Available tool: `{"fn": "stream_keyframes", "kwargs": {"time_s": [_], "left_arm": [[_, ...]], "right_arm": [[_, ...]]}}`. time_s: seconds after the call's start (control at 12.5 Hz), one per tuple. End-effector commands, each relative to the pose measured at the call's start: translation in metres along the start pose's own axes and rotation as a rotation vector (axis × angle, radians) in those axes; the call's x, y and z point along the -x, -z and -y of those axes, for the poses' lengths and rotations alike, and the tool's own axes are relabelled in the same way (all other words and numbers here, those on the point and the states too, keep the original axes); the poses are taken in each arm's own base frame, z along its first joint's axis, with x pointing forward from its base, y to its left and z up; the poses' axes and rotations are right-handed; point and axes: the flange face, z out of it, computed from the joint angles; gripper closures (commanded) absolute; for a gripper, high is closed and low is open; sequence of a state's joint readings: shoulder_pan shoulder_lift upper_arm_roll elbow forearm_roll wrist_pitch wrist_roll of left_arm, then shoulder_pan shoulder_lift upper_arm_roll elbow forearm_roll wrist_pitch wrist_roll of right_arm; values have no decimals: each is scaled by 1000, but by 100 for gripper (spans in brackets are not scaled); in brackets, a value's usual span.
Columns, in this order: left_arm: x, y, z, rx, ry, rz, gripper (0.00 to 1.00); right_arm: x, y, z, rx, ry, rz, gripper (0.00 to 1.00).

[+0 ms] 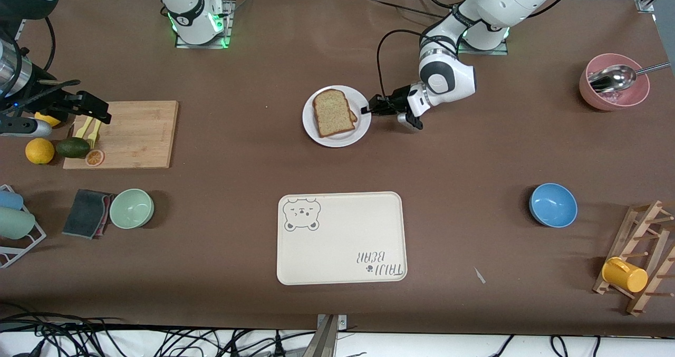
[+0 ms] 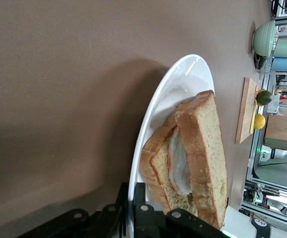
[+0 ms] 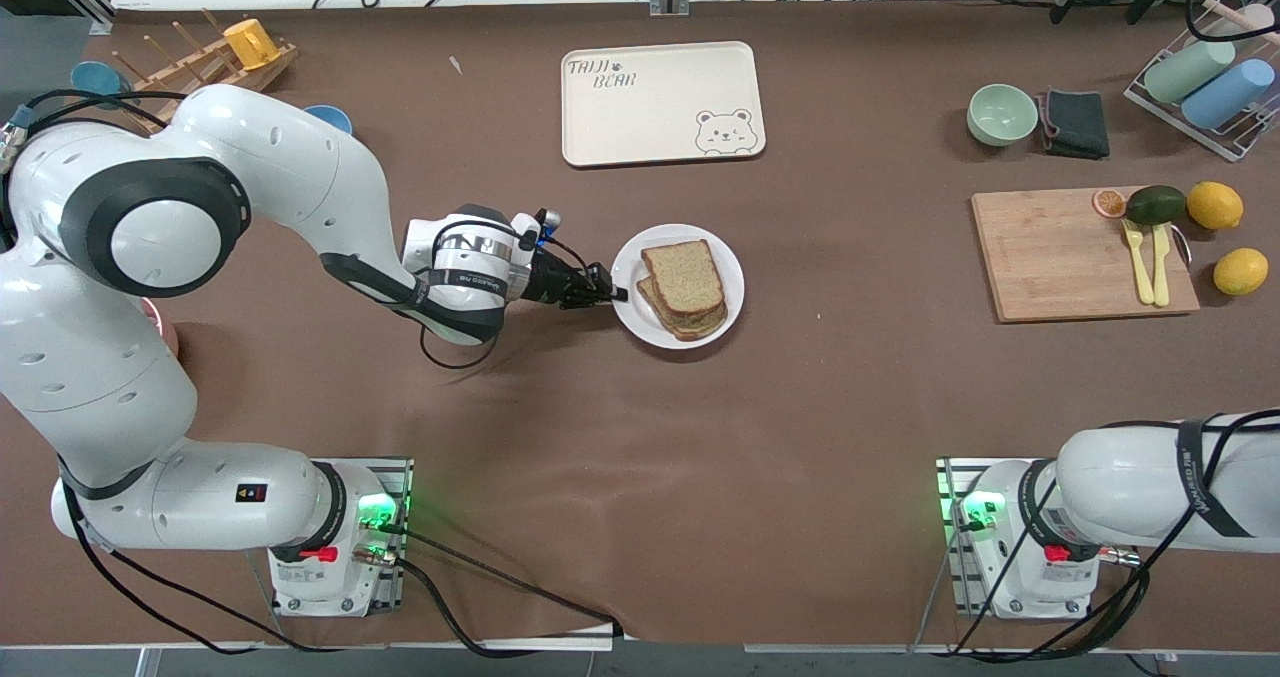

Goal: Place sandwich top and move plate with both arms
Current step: 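Grip the white plate rim with the left gripper, then slide the plate with the left gripper onto the TAIJI BEAR tray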

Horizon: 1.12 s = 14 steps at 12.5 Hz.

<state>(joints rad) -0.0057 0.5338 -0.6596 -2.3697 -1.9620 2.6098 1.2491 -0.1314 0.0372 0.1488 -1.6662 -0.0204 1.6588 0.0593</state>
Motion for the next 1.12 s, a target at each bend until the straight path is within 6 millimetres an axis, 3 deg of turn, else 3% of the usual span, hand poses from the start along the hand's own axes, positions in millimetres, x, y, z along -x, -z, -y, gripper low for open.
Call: {"fn": "stream_keyframes", "kwargs": {"time_s": [0.0, 0.32, 0.64, 0.88, 1.04], "left_arm": [[-1, -5, 4, 3, -25, -20, 98], [-12, 4, 7, 6, -29, -48, 100], [-56, 18, -16, 54, -22, -136, 100], [-94, 26, -46, 73, 36, -210, 100], [-114, 26, -60, 101, 35, -241, 100]], "right_arm": [[5, 6, -2, 26, -1, 6, 0], [13, 13, -3, 27, -13, 23, 0], [13, 15, 0, 18, -14, 16, 0], [13, 21, 12, 16, 0, 0, 0], [13, 14, 11, 22, 3, 18, 0]]}}
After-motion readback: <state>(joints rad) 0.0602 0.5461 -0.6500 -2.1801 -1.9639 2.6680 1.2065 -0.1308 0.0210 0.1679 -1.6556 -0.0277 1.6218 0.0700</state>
